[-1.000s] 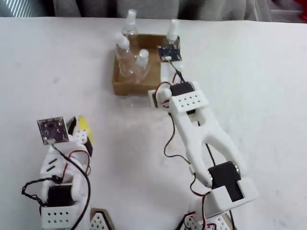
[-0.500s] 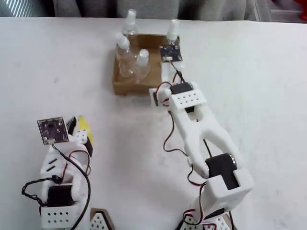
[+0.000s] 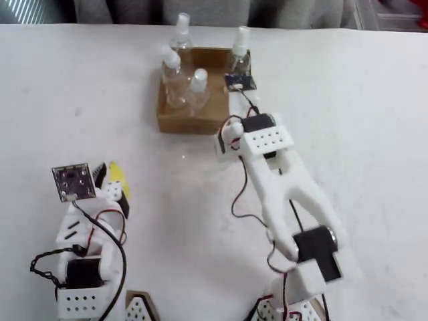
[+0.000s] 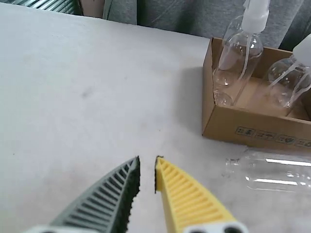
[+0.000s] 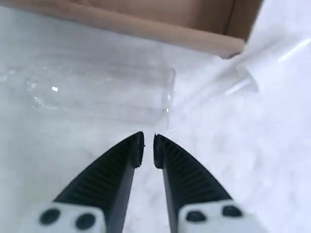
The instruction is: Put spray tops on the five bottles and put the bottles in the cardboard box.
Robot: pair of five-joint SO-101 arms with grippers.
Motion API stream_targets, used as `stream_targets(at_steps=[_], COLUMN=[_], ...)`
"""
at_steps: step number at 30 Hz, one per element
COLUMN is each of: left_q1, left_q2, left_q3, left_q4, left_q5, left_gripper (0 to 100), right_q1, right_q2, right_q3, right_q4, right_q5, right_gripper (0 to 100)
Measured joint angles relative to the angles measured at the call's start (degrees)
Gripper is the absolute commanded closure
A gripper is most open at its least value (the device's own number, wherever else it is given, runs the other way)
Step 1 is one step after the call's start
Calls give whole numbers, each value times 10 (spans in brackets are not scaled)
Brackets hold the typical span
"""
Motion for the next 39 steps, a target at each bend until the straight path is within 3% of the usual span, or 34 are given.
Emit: stream_targets(at_steps=[7, 16, 21, 35, 39], left_q1=[0, 0, 0, 0, 0], left_q2=[0, 0, 0, 0, 0], left_q3=[0, 0, 0, 0, 0], left_q4=[0, 0, 0, 0, 0], left_q5=[0, 0, 0, 0, 0], left_gripper=[917, 917, 917, 917, 917], right_q1=[-11, -11, -12, -11, -16], right_q2=[-111, -49, -29, 32, 14], right_q3=[37, 188, 195, 186, 194], right_q4=[13, -287, -381, -401, -344], right_q5=[0, 0, 0, 0, 0], right_gripper=[981, 981, 981, 981, 981])
